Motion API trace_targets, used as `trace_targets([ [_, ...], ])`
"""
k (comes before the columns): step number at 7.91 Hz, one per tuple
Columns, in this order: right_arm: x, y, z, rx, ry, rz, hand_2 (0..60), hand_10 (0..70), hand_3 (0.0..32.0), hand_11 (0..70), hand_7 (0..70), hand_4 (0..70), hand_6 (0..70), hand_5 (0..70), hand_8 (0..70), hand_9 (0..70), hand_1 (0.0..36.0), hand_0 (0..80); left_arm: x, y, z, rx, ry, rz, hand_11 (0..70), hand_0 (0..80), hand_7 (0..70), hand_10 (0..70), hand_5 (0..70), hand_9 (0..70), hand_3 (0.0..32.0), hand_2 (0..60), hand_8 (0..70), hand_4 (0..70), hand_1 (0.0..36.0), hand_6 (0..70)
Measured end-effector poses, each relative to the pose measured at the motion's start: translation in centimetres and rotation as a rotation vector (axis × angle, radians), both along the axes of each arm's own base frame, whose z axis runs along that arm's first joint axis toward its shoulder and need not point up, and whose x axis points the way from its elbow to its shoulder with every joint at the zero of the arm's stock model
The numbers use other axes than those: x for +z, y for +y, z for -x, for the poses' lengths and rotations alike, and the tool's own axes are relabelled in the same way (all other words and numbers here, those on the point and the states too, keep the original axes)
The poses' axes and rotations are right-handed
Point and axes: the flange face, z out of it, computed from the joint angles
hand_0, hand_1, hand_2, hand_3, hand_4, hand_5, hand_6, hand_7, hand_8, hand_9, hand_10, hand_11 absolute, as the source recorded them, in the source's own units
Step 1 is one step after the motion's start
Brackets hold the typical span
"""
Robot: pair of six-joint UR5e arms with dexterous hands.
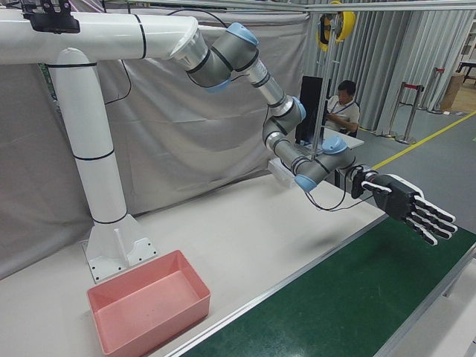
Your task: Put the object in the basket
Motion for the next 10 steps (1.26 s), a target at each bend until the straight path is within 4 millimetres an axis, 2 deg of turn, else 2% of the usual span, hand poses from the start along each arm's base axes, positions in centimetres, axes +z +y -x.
trace_targets([
  [7,0.08,0.00,0.04,-0.001,0.000,0.002,0.0,0.0,0.0,0.0,0.0,0.0,0.0,0.0,0.0,0.0,0.0,0.0,-0.49,-0.03,0.44,-0.008,0.004,-0.016,8.0,45.9,0.0,4.5,3.6,0.0,0.0,0.0,0.0,0.0,9.7,0.0],
  [10,0.00,0.00,-0.01,0.000,0.000,0.000,0.0,0.0,0.0,0.0,0.0,0.0,0.0,0.0,0.0,0.0,0.0,0.0,0.24,0.63,0.53,-0.007,0.001,-0.004,8.4,46.4,0.0,4.7,4.1,0.4,0.0,0.0,0.0,0.5,10.0,0.0],
])
